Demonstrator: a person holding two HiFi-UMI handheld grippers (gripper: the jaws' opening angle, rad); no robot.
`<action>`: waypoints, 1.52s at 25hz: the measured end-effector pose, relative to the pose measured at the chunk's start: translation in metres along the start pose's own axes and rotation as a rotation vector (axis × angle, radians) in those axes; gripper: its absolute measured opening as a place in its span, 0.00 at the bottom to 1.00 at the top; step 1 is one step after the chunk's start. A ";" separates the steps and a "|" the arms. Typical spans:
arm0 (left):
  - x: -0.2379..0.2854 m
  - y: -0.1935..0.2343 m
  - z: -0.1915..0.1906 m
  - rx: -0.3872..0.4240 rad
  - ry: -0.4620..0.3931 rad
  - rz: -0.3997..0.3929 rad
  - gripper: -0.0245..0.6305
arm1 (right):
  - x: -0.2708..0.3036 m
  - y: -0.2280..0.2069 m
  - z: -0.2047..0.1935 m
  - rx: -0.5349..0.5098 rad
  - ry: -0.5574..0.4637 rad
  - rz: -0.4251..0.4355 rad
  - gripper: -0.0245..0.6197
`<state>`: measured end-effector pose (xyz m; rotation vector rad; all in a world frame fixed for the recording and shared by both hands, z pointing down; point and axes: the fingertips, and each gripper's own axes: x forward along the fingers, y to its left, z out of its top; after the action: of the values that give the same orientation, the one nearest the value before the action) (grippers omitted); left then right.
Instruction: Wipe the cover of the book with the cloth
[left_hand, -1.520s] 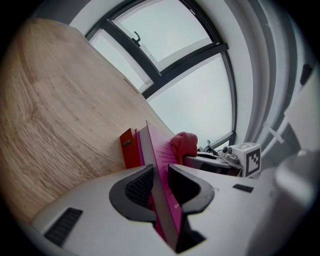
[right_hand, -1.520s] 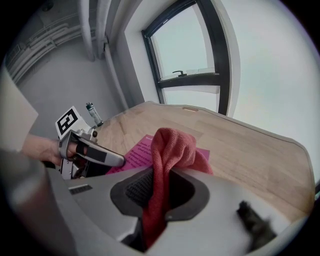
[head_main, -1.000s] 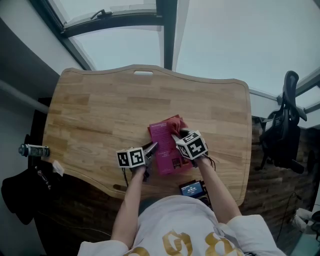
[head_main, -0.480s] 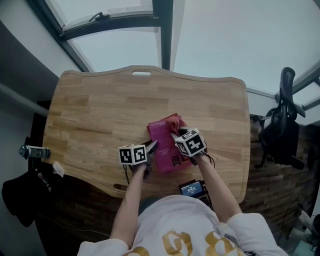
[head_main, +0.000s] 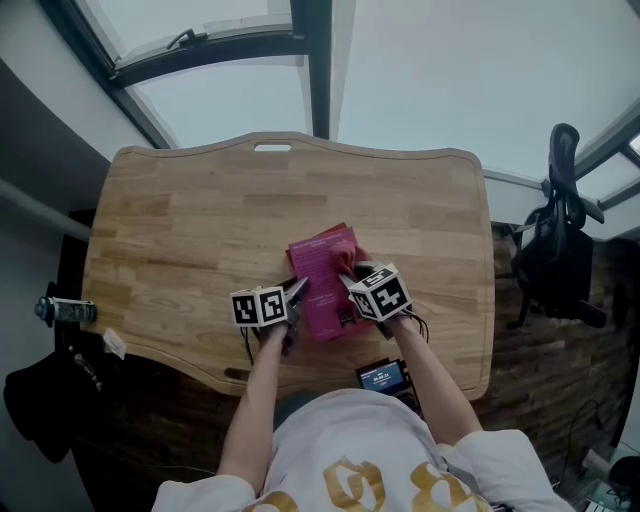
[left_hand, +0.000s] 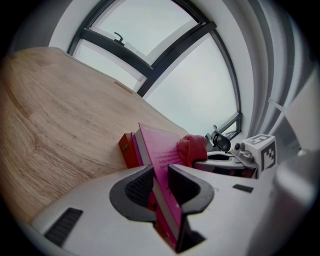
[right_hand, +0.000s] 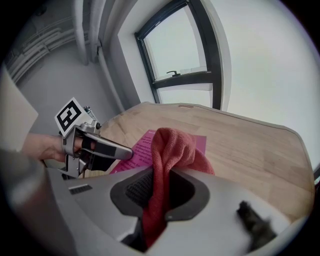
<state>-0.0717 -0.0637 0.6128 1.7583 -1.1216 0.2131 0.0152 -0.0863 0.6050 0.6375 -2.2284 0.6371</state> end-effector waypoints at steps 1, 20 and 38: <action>0.000 0.000 0.000 0.001 0.000 0.000 0.18 | -0.001 0.001 -0.002 0.002 0.000 0.000 0.15; 0.001 -0.001 0.001 0.000 0.006 -0.012 0.18 | -0.018 0.014 -0.027 0.063 -0.009 0.013 0.15; 0.001 -0.001 0.002 0.004 0.007 -0.021 0.19 | -0.019 0.040 -0.036 0.073 0.004 0.047 0.15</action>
<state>-0.0714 -0.0655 0.6121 1.7709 -1.0976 0.2083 0.0201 -0.0295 0.6032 0.6214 -2.2301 0.7455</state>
